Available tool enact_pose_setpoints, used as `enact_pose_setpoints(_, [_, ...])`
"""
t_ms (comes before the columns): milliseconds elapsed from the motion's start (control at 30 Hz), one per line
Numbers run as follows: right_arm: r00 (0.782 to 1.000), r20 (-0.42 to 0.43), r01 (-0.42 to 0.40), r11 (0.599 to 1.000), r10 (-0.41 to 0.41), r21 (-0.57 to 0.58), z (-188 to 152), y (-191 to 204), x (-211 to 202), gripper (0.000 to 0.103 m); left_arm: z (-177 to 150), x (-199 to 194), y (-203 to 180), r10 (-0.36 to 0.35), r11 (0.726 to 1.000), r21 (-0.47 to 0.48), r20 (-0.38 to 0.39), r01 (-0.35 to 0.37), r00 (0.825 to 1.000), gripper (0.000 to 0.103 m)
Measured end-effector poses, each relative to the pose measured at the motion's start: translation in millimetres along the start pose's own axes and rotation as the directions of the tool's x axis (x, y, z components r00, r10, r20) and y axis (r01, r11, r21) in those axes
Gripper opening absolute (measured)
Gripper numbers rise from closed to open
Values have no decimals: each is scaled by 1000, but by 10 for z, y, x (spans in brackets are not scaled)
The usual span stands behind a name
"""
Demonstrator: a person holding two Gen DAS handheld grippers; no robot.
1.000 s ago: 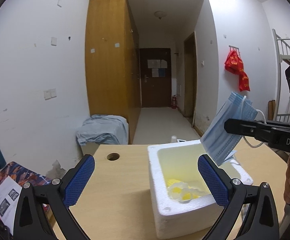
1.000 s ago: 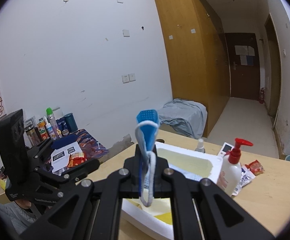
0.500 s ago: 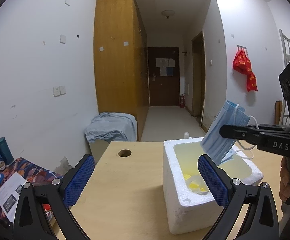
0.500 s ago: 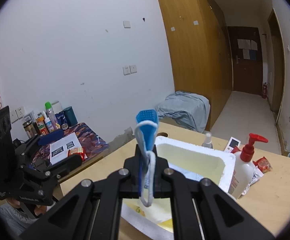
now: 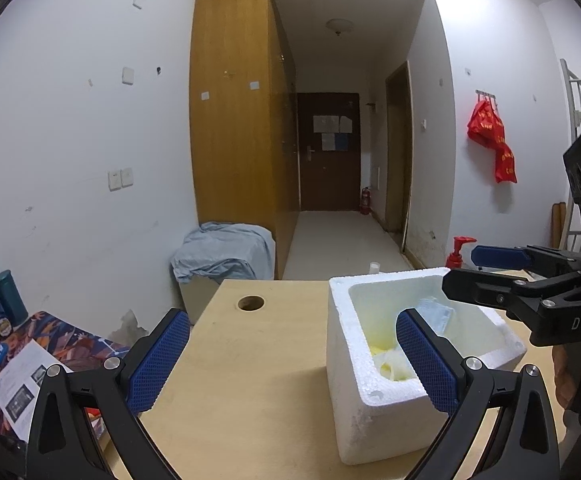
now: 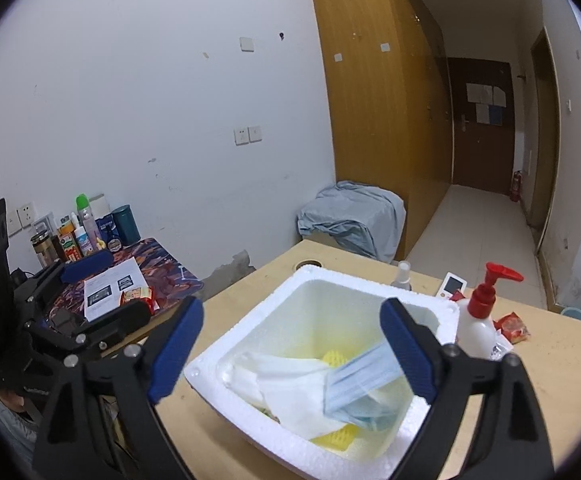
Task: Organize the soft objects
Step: 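Lower the face mask into the box and open the right tool, then move both tools back toward the grey sock and white foam stick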
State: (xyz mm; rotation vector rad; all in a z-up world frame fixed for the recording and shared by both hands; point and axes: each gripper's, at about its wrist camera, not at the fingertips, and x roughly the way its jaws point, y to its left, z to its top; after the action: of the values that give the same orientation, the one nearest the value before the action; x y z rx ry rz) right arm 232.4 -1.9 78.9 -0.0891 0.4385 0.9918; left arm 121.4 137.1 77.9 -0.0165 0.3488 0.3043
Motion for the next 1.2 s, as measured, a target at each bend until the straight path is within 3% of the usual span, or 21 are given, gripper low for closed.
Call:
enact_pose_setpoints(633, [996,67,65,997,-67,32,-102,-50,-556,92,0,-286,-217,-53,998,18,31,53,998,103])
enact_pose_setpoints(900, [984,95,145,986,-152,77,-206,-197,-924,93,16,-387,-490,-148,988,41,37,146,988,103])
enact_pose_setpoints(1200, [952,116,263,950,-284,168,-420,-475,-1399,100,33,-417,-920,-280,958,73,25,278,960,103])
